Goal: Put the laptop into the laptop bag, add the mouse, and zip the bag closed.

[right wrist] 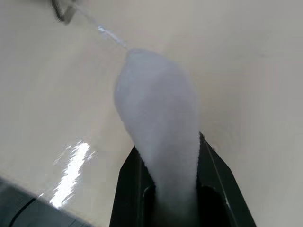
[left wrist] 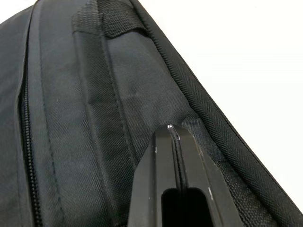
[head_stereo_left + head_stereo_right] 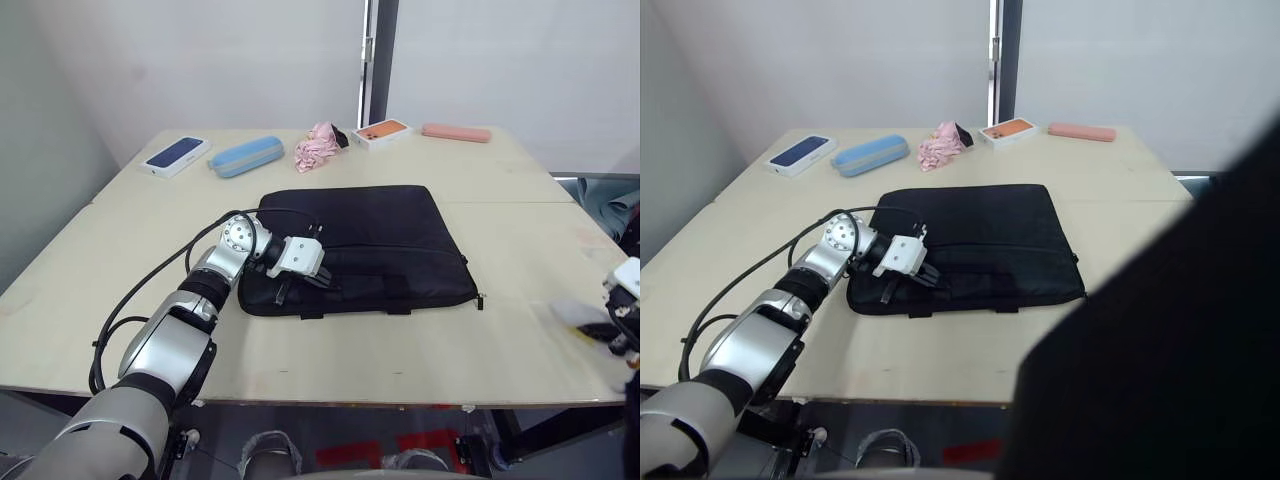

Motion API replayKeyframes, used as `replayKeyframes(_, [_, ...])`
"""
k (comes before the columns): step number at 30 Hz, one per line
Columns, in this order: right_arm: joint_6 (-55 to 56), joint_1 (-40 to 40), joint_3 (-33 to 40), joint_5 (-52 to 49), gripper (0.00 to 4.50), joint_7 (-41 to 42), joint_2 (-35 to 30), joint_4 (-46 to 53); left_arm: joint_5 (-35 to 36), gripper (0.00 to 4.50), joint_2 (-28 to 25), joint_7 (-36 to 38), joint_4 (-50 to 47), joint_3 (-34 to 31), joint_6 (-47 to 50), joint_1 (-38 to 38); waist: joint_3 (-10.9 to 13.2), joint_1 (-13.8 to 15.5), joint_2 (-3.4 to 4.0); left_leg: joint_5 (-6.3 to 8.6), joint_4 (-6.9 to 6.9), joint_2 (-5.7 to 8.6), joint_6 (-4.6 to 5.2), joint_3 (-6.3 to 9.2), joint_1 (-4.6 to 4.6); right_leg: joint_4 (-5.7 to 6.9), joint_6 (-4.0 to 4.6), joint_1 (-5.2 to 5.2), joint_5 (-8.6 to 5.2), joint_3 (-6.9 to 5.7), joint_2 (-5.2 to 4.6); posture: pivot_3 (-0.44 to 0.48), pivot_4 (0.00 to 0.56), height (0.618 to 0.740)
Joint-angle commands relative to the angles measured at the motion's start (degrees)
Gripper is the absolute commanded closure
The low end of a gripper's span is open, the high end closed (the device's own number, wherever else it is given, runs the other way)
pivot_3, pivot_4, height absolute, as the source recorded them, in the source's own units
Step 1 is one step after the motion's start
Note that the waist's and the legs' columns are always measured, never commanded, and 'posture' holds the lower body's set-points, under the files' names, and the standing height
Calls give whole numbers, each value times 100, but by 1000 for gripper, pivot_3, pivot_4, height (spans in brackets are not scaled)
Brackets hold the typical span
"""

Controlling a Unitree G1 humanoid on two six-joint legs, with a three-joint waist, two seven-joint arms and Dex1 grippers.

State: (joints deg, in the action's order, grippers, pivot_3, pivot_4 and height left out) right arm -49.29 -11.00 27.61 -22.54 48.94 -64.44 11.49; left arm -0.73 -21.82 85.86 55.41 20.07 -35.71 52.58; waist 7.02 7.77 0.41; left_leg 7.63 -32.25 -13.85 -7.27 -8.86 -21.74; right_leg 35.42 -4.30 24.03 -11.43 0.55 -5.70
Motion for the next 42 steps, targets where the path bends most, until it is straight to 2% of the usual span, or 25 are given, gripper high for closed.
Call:
replayKeyframes(1, [-77,800,-434,314,4499,-448,-92,-395,-597,4500,-177,31,462,352,49,-309,-7,-10,11,0,4,1,0,0,2,3,0,0,0,-1,-2,0,150,740])
replayKeyframes(4, [-153,1837,-1111,423,4499,-708,87,-661,-589,4500,-174,1,465,366,37,-356,-13,-69,21,0,12,3,0,-5,29,8,7,-15,4,4,-2,0,150,740])
replayKeyframes(7, [-173,2529,-1675,608,4499,-812,248,-947,-594,4500,-166,-17,454,386,22,-412,-18,-100,22,0,13,7,0,-10,40,7,13,-26,8,9,-3,0,150,740])
replayKeyframes(11, [-106,3432,-2422,963,4499,-963,612,-1408,-599,4500,-173,-43,464,393,-20,-500,-23,-157,22,0,15,9,0,-22,59,0,69,-45,42,19,-6,0,150,740])
replayKeyframes(17, [175,4405,-3156,1585,4499,-1174,1060,-2259,-653,4500,-196,-156,554,412,-124,-550,-27,-200,23,1,20,19,2,-36,60,-2,68,-42,41,34,-14,0,150,740])
replayKeyframes(22, [418,5357,-3513,2028,4499,-1521,1745,-3143,-660,4500,-212,-177,520,450,-181,-633,-29,-248,23,1,27,34,4,-49,63,-1,63,-30,38,64,-14,0,150,740])
replayKeyframes(23, [481,5525,-3564,2088,4499,-1544,1879,-3303,-651,4500,-209,-176,505,452,-184,-646,-29,-254,23,2,29,44,5,-49,62,-1,37,-23,23,73,-15,0,150,740])
replayKeyframes(33, [1219,6318,-3648,2405,4499,-1602,2632,-4356,-624,4500,-207,-213,448,437,-183,-744,-35,-260,24,3,42,55,11,-72,59,-5,70,-10,43,99,-20,0,150,740])
replayKeyframes(40, [1288,6271,-3489,2406,4499,-1538,2653,-4505,-570,4500,-212,-243,345,402,-141,-841,-36,-249,27,3,58,55,11,-80,58,-25,71,-7,43,99,-20,0,150,740])
replayKeyframes(42, [875,6018,-3431,2163,3489,-1090,2520,-4074,-432,4500,-203,-173,246,305,-10,-854,-35,-240,25,3,63,55,12,-86,58,-31,70,-4,43,102,-20,0,150,740])
